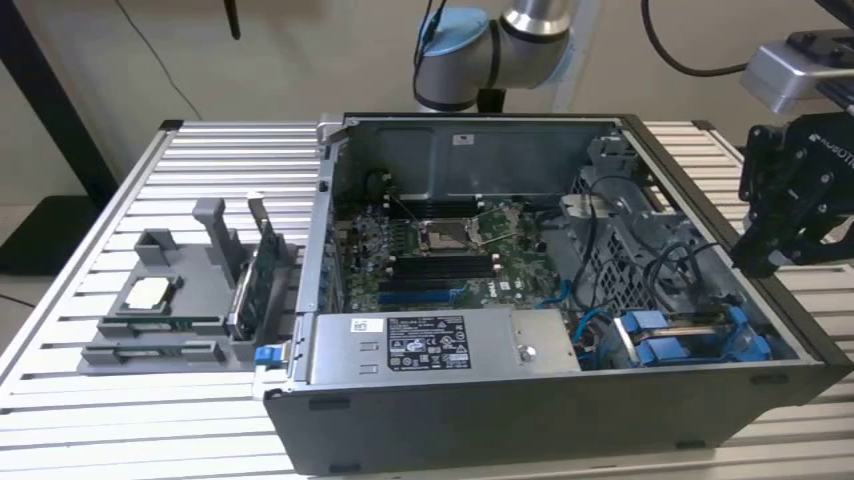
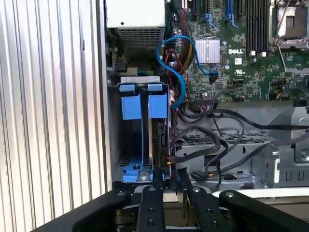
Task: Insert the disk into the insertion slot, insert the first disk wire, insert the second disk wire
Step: 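Insert the second disk wire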
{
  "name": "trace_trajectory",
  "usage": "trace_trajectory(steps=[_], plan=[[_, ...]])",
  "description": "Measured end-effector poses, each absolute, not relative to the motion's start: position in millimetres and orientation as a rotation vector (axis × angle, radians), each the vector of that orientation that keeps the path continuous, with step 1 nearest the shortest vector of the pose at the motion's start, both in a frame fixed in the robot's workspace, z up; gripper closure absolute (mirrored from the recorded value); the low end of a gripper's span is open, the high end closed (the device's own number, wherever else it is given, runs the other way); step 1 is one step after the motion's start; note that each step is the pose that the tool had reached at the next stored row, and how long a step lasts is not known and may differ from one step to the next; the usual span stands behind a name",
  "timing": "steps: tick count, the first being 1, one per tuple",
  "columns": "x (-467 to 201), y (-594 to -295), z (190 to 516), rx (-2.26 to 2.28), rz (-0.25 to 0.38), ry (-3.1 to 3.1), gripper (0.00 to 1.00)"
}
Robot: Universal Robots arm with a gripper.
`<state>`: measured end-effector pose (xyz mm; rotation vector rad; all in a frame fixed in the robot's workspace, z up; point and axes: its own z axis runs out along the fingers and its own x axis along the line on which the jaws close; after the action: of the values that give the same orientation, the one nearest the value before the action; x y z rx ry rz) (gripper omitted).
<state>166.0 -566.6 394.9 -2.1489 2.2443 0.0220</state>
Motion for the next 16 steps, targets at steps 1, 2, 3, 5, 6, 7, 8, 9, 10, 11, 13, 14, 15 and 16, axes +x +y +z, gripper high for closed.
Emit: trace_trajectory(steps=[1, 2, 3, 5, 6, 7, 8, 9, 10, 11, 13, 14, 15, 16], plan=[[167.5, -566.5, 394.9, -2.149, 0.022, 2.244, 0.73], [170.6, -566.4, 394.8, -2.149, 0.021, 2.245, 0.73], [173.5, -566.2, 394.8, -2.149, 0.021, 2.245, 0.73], [176.8, -565.9, 394.8, -2.15, 0.02, 2.245, 0.73], [177.7, -565.8, 394.8, -2.15, 0.02, 2.245, 0.73], [179.0, -565.5, 394.8, -2.15, 0.019, 2.245, 0.73], [179.5, -565.4, 394.8, -2.15, 0.019, 2.246, 0.73], [179.8, -565.3, 394.8, -2.15, 0.019, 2.246, 0.73], [179.9, -565.3, 394.8, -2.15, 0.019, 2.246, 0.73], [179.9, -565.2, 394.8, -2.15, 0.019, 2.246, 0.73], [180.1, -564.8, 394.8, -2.15, 0.019, 2.246, 0.73], [180.1, -564.7, 394.7, -2.15, 0.019, 2.246, 0.73], [180.1, -564.5, 394.7, -2.15, 0.019, 2.246, 0.73], [180.1, -564.4, 394.7, -2.15, 0.019, 2.246, 0.73]])
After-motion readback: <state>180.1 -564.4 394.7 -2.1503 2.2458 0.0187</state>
